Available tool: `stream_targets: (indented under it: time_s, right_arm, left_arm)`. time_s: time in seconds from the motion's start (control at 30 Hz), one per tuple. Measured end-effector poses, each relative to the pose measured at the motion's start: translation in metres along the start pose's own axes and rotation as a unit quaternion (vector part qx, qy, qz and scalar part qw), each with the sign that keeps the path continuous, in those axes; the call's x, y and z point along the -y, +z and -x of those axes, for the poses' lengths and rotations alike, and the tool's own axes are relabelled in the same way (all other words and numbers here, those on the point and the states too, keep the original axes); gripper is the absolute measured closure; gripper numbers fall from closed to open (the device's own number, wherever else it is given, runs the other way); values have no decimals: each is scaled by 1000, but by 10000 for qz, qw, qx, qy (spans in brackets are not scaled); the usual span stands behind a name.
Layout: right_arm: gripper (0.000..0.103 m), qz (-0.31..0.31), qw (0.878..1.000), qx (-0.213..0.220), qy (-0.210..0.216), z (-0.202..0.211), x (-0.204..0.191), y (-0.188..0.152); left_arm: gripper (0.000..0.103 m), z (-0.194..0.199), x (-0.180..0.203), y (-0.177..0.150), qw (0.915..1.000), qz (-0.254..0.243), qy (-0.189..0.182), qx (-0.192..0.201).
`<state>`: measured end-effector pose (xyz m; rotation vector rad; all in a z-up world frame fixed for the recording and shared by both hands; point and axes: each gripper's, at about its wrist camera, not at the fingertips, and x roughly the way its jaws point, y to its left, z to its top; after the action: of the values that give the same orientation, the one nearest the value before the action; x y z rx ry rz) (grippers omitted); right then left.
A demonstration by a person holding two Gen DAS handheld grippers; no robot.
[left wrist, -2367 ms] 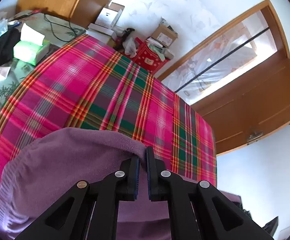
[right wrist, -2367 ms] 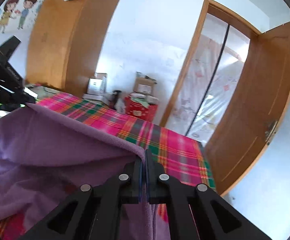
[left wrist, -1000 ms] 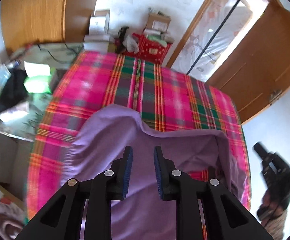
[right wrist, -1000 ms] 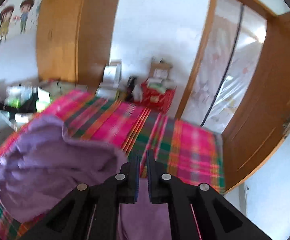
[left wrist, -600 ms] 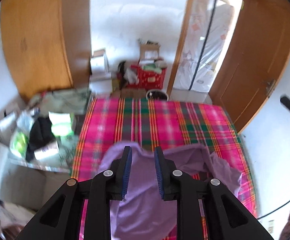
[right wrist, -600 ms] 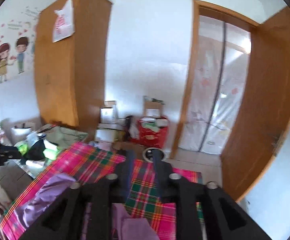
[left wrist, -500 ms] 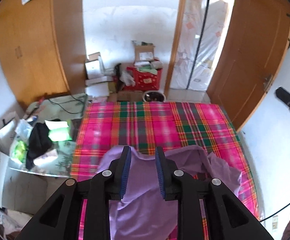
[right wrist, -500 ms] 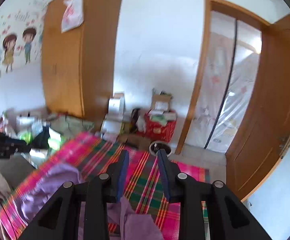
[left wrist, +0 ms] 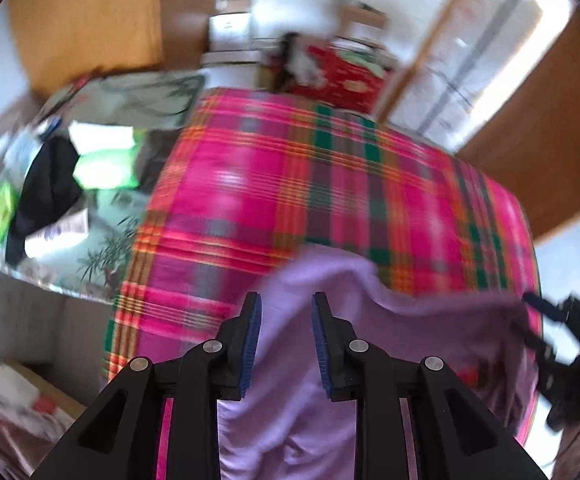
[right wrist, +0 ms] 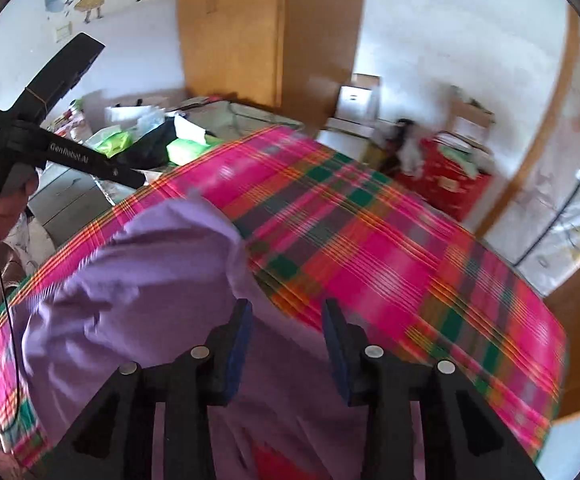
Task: Fold clothes
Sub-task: 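Grasp the ribbed cuff with the left gripper while the right gripper pinches fleece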
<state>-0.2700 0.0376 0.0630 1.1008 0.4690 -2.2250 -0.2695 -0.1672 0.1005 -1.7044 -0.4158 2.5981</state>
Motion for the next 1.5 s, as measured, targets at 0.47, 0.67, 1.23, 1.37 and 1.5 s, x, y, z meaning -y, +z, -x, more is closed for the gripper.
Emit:
stream_targets:
  time_s: [0.47, 0.67, 1.23, 1.37, 1.5]
  right_arm:
    - [63, -217, 9943, -802, 665, -116, -28, 39]
    - [99, -211, 9940, -595, 890, -94, -28, 30]
    - [100, 1004, 9816, -774, 1426, -19, -64, -59]
    - [100, 942, 9822, -780, 1426, -21, -64, -65]
    - [99, 822, 9826, -797, 1463, -22, -59, -70]
  left_arm:
    - [73, -63, -66, -13, 9923, 496, -898, -699]
    - [73, -70, -69, -18, 9858, 612, -1362, -763]
    - [73, -70, -61, -27, 9697, 826, -2131, -858]
    - [73, -68, -53, -35, 9668, 810, -2229, -953]
    - [73, -65, -46, -45, 9636, 808, -2329, -1031]
